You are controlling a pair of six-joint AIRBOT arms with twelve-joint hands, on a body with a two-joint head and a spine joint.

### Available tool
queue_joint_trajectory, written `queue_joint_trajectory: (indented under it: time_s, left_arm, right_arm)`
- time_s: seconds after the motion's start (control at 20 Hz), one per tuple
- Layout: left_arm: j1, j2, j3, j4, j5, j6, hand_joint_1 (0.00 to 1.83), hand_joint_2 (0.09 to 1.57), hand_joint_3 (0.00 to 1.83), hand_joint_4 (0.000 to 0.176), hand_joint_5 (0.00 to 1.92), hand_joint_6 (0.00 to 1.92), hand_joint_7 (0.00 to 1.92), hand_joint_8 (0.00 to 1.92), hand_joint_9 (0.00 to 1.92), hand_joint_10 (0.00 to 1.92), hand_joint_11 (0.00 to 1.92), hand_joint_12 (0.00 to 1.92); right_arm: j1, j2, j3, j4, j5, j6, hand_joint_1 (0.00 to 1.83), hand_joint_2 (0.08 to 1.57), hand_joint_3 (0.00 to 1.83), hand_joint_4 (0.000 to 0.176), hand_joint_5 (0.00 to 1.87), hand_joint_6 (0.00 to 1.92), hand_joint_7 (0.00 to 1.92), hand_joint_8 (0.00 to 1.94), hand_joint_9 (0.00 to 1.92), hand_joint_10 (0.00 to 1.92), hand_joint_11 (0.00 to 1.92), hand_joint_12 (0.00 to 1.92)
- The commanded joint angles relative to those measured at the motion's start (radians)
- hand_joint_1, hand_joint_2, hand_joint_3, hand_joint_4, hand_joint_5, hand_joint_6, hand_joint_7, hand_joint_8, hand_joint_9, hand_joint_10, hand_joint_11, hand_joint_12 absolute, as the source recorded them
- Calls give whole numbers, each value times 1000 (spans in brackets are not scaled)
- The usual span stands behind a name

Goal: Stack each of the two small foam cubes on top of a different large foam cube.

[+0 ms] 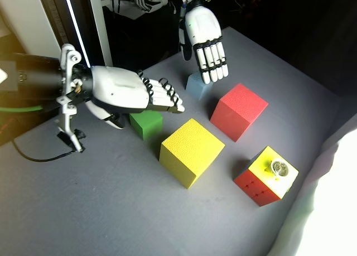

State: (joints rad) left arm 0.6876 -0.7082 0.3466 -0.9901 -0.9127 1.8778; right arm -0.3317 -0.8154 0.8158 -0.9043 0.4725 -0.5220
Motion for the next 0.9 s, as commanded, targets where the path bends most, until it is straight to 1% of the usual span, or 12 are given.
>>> queue_joint_trajectory:
  time_s: [0.0,0.05,0.15,0.2,0.25,0.35,0.4,0.55,0.6,0.7,0.8,0.85]
  left_arm:
    - [-3,-4,5,41,-81,4,1327,998,0,0,0,0,0,0,0,0,29,14]
    - [-3,-12,9,37,-83,6,1306,1004,1,0,0,0,0,0,0,0,35,18]
    - [-3,-26,22,31,-85,8,1302,1012,4,0,0,0,0,0,0,0,19,16]
    - [-3,-33,28,31,-86,8,1302,1012,4,0,0,0,0,0,0,0,19,16]
    - [-3,-43,36,31,-88,8,1324,1006,0,0,0,0,0,0,15,6,47,33]
    - [-3,-55,45,25,-88,10,1295,1012,3,0,0,0,0,0,4,1,25,26]
    - [-3,-60,48,17,-89,16,1309,1019,6,0,0,0,0,0,0,0,26,29]
    - [-3,-74,64,4,-89,29,1258,1026,8,0,0,0,0,0,0,0,16,31]
    - [-3,-79,69,-4,-89,33,1304,1009,0,0,0,0,0,0,15,6,29,40]
    - [-3,-89,78,-14,-89,36,1286,1010,0,0,0,0,0,0,19,5,23,47]
    - [-6,-101,87,-22,-93,36,1280,1008,0,0,0,0,0,0,9,1,0,187]
    - [-7,-110,92,-28,-97,36,1293,1011,1,0,0,0,0,0,15,4,0,167]
  right_arm:
    - [0,-1,-1,12,66,-8,1401,955,1,0,0,0,0,0,0,0,0,242]
    - [-8,-9,-1,1,54,-10,1389,956,1,0,0,0,0,0,0,0,0,143]
    - [-29,-26,-1,-12,44,-24,1359,962,1,0,0,0,0,0,0,0,0,234]
    - [-36,-34,-1,-12,43,-30,1359,962,1,0,0,0,0,0,0,0,0,234]
    - [-40,-44,0,-12,33,-39,1376,954,0,0,0,0,0,0,0,0,0,82]
    - [-41,-63,6,-12,10,-38,1365,949,0,0,0,0,0,0,0,0,0,123]
    - [-41,-77,13,-11,-2,-38,1353,937,0,0,0,0,0,0,0,0,0,43]
    - [-39,-118,40,4,-25,-38,1346,942,0,0,0,0,0,0,0,0,5,31]
    - [-39,-131,49,11,-33,-38,1331,932,0,0,0,0,0,0,0,0,0,5]
    - [-38,-153,64,15,-51,-39,1322,925,0,0,0,0,0,0,0,0,4,2]
    - [-34,-168,77,27,-53,-39,1304,939,1,0,0,0,0,0,0,0,1,0]
    - [-32,-174,82,31,-55,-40,1307,934,0,0,0,0,0,0,0,0,13,7]
